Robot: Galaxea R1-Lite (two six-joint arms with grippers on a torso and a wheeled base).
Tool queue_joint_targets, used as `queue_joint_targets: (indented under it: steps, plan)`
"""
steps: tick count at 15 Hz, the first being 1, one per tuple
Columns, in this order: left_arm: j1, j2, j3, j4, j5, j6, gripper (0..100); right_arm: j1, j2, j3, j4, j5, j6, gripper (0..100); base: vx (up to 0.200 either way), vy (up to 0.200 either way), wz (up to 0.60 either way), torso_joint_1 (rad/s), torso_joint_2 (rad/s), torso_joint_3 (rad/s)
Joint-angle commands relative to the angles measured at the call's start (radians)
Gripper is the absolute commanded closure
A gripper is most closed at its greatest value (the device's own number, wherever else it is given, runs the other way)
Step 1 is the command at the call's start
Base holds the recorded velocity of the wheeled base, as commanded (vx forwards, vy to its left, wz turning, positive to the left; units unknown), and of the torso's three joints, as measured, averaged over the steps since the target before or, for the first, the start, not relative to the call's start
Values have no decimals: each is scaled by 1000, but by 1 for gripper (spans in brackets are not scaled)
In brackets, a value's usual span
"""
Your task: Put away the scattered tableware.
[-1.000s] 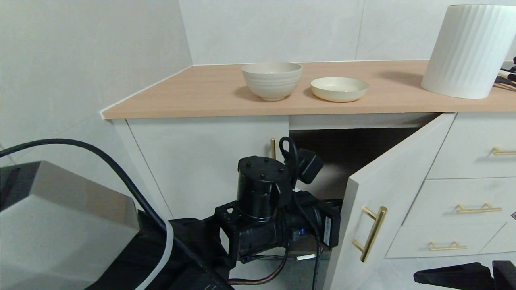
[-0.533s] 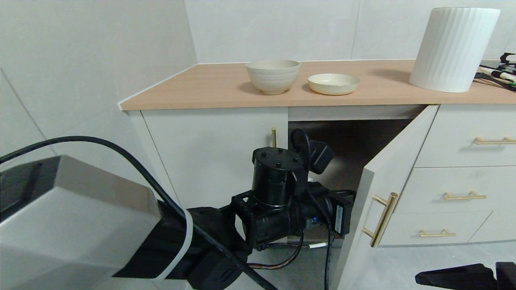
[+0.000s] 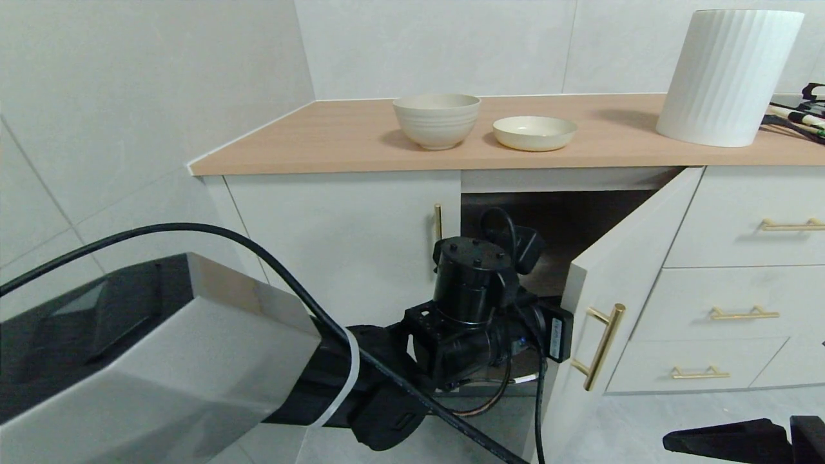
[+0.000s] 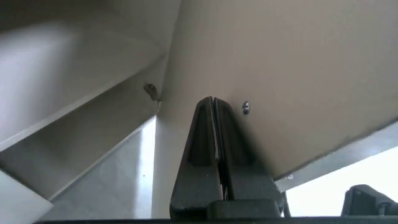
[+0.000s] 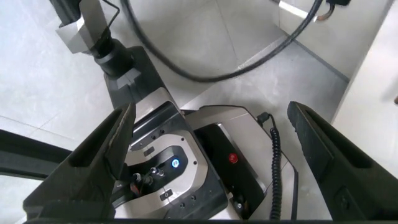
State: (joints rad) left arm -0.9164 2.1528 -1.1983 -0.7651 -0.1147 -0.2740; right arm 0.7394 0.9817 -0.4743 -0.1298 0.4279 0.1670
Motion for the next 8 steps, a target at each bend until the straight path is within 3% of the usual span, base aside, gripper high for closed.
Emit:
queue_joint_targets:
  steps: [1,2,3,5,6,8]
  plan:
    - [-82,-50,36,-13,-19,-4,100,2,-9,-1,-1,5,0,0,0,0,0,0,0,0]
    - [-82,-50,36,-13,-19,-4,100,2,-9,-1,-1,5,0,0,0,0,0,0,0,0]
    - [-167,-122,120,-86,-174,-4,100,14,-44,2,-1,9,0,0,0,0,0,0,0,0]
    - [-150,-125,121,-91,-152,-2,100,31,-63,0,1,9,0,0,0,0,0,0,0,0]
    - [-96,-122,126,-94,-120,-2,100,31,-63,-1,-1,8,0,0,0,0,0,0,0,0]
    - [-36,-140,146,-97,-114,-2,100,31,-63,0,-1,8,0,0,0,0,0,0,0,0]
